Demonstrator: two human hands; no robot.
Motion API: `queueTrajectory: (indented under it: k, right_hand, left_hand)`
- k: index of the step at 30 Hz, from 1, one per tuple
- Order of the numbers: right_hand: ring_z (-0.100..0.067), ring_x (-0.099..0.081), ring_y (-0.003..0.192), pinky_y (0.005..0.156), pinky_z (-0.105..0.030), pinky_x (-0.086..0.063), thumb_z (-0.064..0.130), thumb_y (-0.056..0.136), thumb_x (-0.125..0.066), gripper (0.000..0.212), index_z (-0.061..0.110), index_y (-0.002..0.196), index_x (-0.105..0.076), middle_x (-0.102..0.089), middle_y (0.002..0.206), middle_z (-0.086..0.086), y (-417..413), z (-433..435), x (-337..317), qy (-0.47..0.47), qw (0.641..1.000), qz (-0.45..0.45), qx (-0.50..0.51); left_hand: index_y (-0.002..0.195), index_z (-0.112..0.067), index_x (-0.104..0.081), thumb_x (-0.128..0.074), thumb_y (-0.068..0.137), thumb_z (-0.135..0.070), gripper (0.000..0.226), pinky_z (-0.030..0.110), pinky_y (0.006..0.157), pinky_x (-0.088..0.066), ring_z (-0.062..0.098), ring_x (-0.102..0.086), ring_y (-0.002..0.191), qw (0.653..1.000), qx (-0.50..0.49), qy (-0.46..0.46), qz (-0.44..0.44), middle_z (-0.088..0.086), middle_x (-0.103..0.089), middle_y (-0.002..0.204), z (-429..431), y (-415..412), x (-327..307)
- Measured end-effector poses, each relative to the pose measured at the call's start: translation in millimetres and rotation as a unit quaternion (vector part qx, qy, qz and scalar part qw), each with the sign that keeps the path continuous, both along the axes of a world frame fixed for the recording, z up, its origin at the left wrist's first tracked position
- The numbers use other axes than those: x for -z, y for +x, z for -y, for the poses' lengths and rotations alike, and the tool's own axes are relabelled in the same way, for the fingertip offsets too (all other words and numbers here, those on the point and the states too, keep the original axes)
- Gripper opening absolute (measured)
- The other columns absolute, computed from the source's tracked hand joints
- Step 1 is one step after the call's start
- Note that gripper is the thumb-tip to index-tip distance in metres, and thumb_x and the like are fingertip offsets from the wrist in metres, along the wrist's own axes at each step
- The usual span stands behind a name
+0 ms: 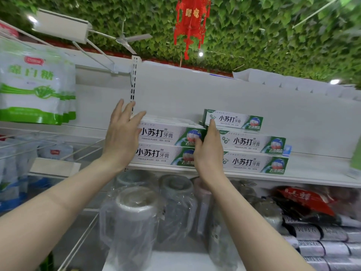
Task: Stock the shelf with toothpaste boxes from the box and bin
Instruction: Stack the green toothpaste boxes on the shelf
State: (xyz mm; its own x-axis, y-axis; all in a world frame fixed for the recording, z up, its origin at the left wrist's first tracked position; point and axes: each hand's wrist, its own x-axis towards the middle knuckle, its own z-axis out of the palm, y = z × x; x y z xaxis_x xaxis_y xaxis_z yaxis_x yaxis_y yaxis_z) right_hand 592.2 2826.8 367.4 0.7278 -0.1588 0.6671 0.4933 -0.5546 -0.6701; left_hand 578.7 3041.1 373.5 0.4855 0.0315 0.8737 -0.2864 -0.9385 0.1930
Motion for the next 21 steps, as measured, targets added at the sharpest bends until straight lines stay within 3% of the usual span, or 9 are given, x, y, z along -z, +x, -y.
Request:
queueTrajectory:
  k: [2, 3, 5, 12, 21]
  right_hand:
    - [0.018, -0.049, 0.105, 0.083, 0.006, -0.035, 0.004, 0.101, -0.043, 0.062, 0.018, 0.156, -0.018, -0.031, 0.148, 0.01, -15.5, 11.8, -9.2, -0.035, 0.999, 0.028, 0.008]
    - [0.012, -0.045, 0.12, 0.097, -0.002, -0.028, 0.005, 0.101, -0.043, 0.061, 0.018, 0.155, -0.02, -0.033, 0.151, 0.007, -19.9, 21.3, -14.1, -0.059, 0.997, 0.05, 0.024]
    - [-0.013, -0.036, 0.138, 0.11, -0.023, -0.028, 0.005, 0.1, -0.043, 0.057, 0.017, 0.153, -0.027, -0.035, 0.155, 0.0, -18.5, 37.3, -21.4, -0.106, 0.989, 0.087, 0.056]
    - [-0.021, -0.039, 0.137, 0.109, -0.035, -0.032, 0.01, 0.1, -0.044, 0.047, 0.014, 0.147, -0.041, -0.041, 0.151, -0.003, 11.4, 132.7, -44.2, -0.174, 0.975, 0.102, 0.096]
    - [-0.026, -0.04, 0.137, 0.111, -0.036, -0.029, 0.022, 0.103, -0.039, 0.044, 0.011, 0.146, -0.043, -0.044, 0.15, -0.007, 69.8, 249.6, -73.5, -0.186, 0.979, 0.02, 0.084]
  left_hand:
    - [0.134, -0.007, -0.055, -0.06, 0.088, 0.003, 0.047, 0.05, 0.116, -0.025, 0.035, -0.022, 0.144, 0.999, 0.011, 0.03, 0.003, 0.015, -0.042, 0.148, 17.7, -3.1, -4.2]
    - [0.134, -0.008, -0.055, -0.06, 0.089, 0.002, 0.047, 0.048, 0.116, -0.026, 0.033, -0.023, 0.144, 0.999, 0.023, 0.041, 0.002, 0.013, -0.043, 0.148, 30.5, -3.8, -6.7]
    - [0.137, -0.011, -0.052, -0.058, 0.091, -0.001, 0.047, 0.042, 0.115, -0.026, 0.027, -0.025, 0.144, 0.997, 0.053, 0.047, -0.009, 0.009, -0.042, 0.149, 53.0, -3.6, -12.5]
    - [0.146, -0.017, -0.042, -0.05, 0.099, -0.018, 0.047, 0.032, 0.114, -0.024, 0.017, -0.033, 0.14, 0.994, 0.098, 0.005, -0.057, 0.0, -0.038, 0.153, 145.7, 11.0, -35.7]
    - [0.145, -0.01, -0.039, -0.035, 0.104, -0.031, 0.046, 0.035, 0.107, -0.032, 0.028, -0.041, 0.134, 0.984, 0.052, -0.082, -0.15, 0.009, -0.044, 0.148, 224.9, 57.4, -67.5]
